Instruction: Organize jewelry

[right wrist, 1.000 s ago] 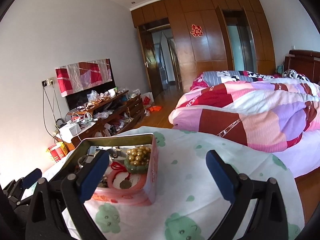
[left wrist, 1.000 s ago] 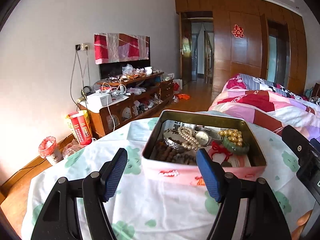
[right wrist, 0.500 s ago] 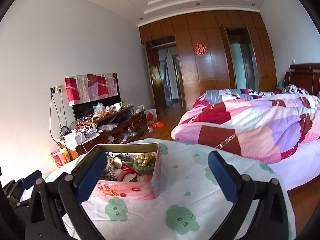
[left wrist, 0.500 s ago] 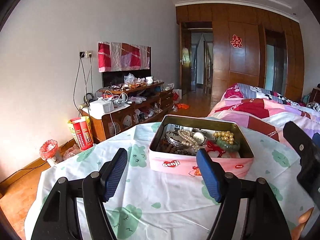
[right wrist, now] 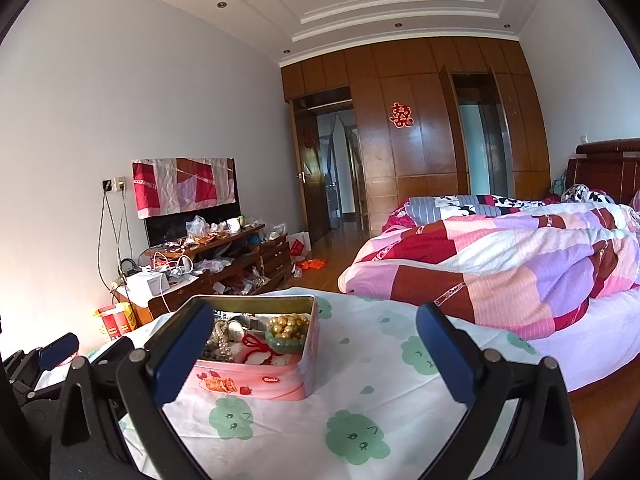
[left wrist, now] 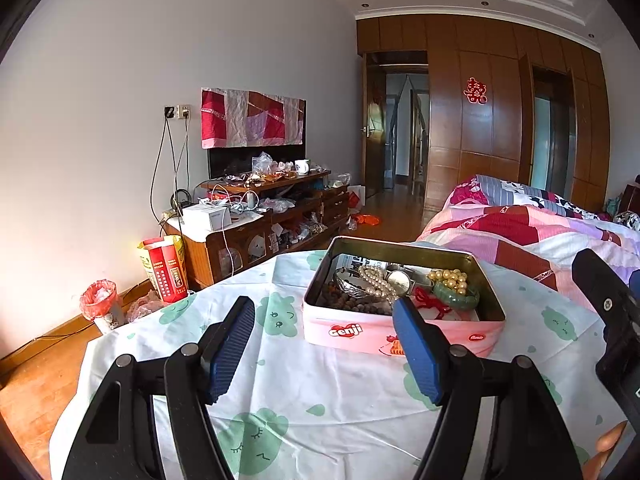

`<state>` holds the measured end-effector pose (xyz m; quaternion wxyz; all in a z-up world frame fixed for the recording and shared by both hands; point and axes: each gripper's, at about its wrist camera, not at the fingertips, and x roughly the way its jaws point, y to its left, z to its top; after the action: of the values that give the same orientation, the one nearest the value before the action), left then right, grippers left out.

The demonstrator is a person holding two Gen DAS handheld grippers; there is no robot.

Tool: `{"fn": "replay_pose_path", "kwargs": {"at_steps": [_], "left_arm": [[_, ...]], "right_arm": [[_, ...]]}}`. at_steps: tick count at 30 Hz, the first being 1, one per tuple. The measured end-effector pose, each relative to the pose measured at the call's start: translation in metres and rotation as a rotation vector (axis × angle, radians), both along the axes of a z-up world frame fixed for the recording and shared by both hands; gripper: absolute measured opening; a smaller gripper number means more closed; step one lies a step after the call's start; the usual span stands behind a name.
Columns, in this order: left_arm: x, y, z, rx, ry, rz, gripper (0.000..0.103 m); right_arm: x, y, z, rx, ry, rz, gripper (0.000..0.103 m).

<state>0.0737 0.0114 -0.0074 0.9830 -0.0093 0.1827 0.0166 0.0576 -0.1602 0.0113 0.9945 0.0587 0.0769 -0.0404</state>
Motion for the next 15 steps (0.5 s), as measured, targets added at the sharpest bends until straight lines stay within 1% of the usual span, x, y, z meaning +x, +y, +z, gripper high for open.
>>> {"fn": "replay_pose_path", "kwargs": {"at_steps": [15], "left_arm": [[-0.0004,0.001,-0.0008,0.0,0.0,0.001,0.072]], "right_arm": [[-0.0008,0.0008,0.0,-0.002,0.004,0.003,0.103]]}}
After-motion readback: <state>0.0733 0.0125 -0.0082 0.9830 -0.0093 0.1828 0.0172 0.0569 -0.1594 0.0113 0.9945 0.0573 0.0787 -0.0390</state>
